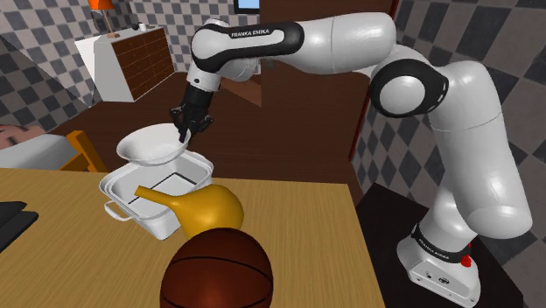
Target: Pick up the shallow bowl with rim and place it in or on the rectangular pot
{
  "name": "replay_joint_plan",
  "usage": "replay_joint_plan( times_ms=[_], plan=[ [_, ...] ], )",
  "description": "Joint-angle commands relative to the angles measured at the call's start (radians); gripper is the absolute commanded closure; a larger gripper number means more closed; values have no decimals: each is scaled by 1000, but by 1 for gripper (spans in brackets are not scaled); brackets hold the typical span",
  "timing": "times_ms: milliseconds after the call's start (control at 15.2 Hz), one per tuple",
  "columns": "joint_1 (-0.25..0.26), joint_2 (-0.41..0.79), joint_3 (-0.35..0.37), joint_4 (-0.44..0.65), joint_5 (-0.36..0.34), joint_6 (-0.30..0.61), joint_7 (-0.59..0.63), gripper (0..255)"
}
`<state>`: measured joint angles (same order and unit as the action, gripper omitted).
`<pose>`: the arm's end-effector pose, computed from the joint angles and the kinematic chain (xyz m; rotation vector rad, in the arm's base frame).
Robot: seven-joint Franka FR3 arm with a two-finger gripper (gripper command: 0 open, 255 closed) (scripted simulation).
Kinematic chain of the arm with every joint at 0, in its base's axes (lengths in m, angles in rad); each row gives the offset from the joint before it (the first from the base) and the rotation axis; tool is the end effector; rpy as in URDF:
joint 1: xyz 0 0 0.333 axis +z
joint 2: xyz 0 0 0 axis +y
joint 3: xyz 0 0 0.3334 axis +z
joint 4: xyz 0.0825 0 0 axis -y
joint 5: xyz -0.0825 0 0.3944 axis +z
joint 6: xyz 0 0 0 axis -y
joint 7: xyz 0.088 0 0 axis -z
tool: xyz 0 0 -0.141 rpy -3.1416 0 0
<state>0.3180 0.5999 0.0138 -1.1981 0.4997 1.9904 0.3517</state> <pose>0.7193 0.2920 0.4430 -2.6134 0.2435 -0.0214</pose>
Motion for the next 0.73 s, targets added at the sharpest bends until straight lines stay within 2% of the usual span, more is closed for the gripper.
replay_joint_plan(
  times_ms=[0, 66, 660],
  plan=[
    [3, 128, 1, 214, -19, -74, 46, 255],
    [3, 206, 2, 345, -28, -121, 73, 255],
    [7, 189, 6, 201, -10, -5, 16, 255]
  ],
)
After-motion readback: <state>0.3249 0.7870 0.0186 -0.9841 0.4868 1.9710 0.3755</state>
